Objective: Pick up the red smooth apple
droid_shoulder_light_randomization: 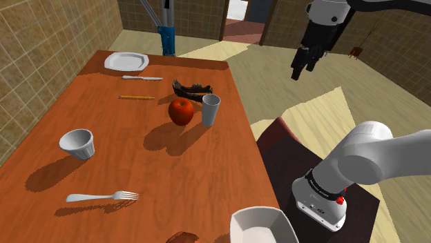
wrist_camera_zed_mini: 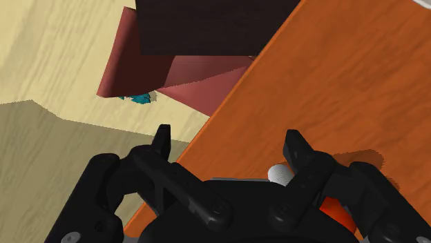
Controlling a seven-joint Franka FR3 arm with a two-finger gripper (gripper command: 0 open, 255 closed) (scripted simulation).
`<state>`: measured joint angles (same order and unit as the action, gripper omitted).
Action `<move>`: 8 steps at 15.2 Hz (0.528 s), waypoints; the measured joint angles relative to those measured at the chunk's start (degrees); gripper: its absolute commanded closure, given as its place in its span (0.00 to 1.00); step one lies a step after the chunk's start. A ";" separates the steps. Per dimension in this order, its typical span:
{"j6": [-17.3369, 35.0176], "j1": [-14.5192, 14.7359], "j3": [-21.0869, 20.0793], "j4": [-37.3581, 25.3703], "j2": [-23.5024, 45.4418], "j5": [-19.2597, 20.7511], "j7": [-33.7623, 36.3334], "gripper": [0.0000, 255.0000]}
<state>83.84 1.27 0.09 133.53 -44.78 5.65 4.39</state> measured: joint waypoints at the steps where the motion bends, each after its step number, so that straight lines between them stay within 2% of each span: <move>1: 0.00 0.00 0.00 0.00 0.00 0.00 0.00 0.00; 8: 5.76 3.71 2.76 -6.46 13.44 4.80 -14.04 0.00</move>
<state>89.61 4.98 2.84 127.08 -31.34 10.46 -9.65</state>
